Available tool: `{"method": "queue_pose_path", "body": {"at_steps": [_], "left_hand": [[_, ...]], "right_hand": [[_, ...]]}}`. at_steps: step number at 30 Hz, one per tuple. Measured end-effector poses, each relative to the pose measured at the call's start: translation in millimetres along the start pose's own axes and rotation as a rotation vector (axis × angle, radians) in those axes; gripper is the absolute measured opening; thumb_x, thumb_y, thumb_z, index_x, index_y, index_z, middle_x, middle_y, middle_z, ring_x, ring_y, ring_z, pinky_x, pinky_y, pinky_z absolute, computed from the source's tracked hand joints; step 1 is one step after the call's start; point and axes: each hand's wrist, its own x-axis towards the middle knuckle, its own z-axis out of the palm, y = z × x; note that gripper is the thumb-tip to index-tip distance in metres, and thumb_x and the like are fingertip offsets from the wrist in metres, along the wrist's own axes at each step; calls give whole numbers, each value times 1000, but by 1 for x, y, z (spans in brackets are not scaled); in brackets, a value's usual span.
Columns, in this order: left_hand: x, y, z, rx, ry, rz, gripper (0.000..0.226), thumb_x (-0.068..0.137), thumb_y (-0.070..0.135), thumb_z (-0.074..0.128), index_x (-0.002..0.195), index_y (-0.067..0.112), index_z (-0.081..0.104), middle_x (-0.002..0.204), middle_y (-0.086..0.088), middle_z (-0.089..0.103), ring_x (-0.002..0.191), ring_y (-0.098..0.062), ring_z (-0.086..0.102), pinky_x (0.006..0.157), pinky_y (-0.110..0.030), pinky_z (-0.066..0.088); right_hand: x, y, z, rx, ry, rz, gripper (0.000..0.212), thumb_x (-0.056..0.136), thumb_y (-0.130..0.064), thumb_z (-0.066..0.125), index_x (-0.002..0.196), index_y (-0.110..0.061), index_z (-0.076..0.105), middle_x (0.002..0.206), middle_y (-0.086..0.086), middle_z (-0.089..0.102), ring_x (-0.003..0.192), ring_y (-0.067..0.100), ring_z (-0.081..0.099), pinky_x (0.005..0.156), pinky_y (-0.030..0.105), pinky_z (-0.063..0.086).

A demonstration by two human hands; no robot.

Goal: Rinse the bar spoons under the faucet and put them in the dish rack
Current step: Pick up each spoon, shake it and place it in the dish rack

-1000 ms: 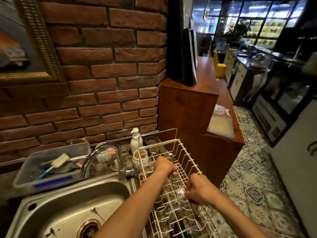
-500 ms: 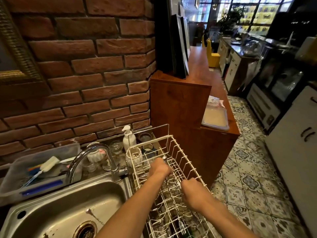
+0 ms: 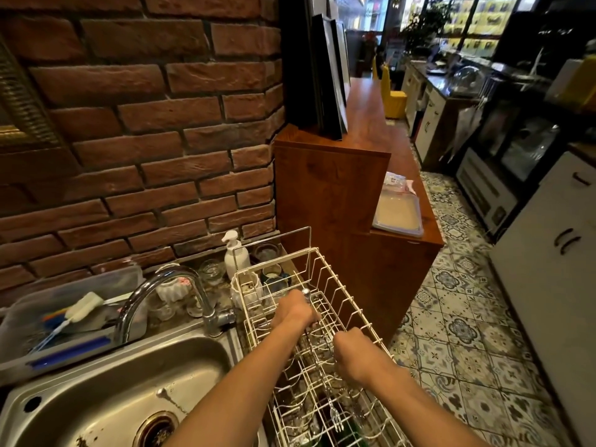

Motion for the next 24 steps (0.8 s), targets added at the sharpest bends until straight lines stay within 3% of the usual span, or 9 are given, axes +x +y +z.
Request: {"method": "queue_pose_path", "body": {"at_steps": [3,5,8,11,13,15,17,20,24], "left_hand": [[0,3,-7,-11,21,27,22,84,22,76,100,9,70,86,-1,71,76,-10,67,82,-32,59],[-1,7,-14,-73,15,42,25,85,20,75,104,5,70,88,-4,71,76,-12,68,77,-30,59],[-7,11,-33,-173,-6,73,28,86,21,74,104,-1,71,103,-14,73,89,-23,72,86,-37,59],[-18,7,-61,-281,5,116,22,86,18,74,97,-2,75,78,-8,71,63,-17,65,54,-28,53],[-26,-1,-82,-331,29,123,14,86,15,73,84,1,75,63,-2,64,45,-8,50,42,-19,36],[-33,-16,-104,-396,43,109,17,87,12,70,72,5,71,58,-3,61,36,-7,45,40,-18,33],[-39,-34,-123,-501,44,83,13,89,8,68,77,3,70,61,-7,60,32,-7,44,36,-17,34],[-49,-68,-143,-632,54,47,11,91,7,65,91,-3,70,68,-11,62,41,-12,46,42,-20,35],[-61,-123,-151,-642,46,14,14,92,9,62,80,6,66,65,-6,59,35,-5,42,40,-18,30]], "right_hand": [[-3,-2,-3,26,25,-8,13,93,-1,54,101,-5,63,112,15,63,94,27,67,87,35,59],[-7,-3,-6,26,67,-15,6,94,-6,58,97,-6,63,105,14,64,90,26,68,84,35,61],[-14,-3,-20,111,115,-23,7,94,-14,63,94,-7,63,87,2,62,76,16,70,71,23,61],[-19,-12,-43,206,145,7,6,95,-19,60,94,-15,63,82,-2,64,64,9,69,55,18,59],[-21,-22,-60,238,199,2,7,95,-21,60,89,-20,63,82,-1,67,67,11,71,60,26,63],[-24,-37,-75,300,247,-32,7,94,-21,62,89,-19,67,79,-2,71,65,7,72,59,22,62],[-28,-55,-85,388,257,-72,7,93,-20,63,90,-17,69,76,-3,73,59,2,70,52,14,57],[-30,-91,-85,508,186,-137,6,92,-18,65,90,-14,69,80,3,75,67,9,75,61,21,61],[-19,-137,-58,492,88,-188,5,90,-17,67,86,-17,69,79,1,75,67,8,74,61,22,60]]}}
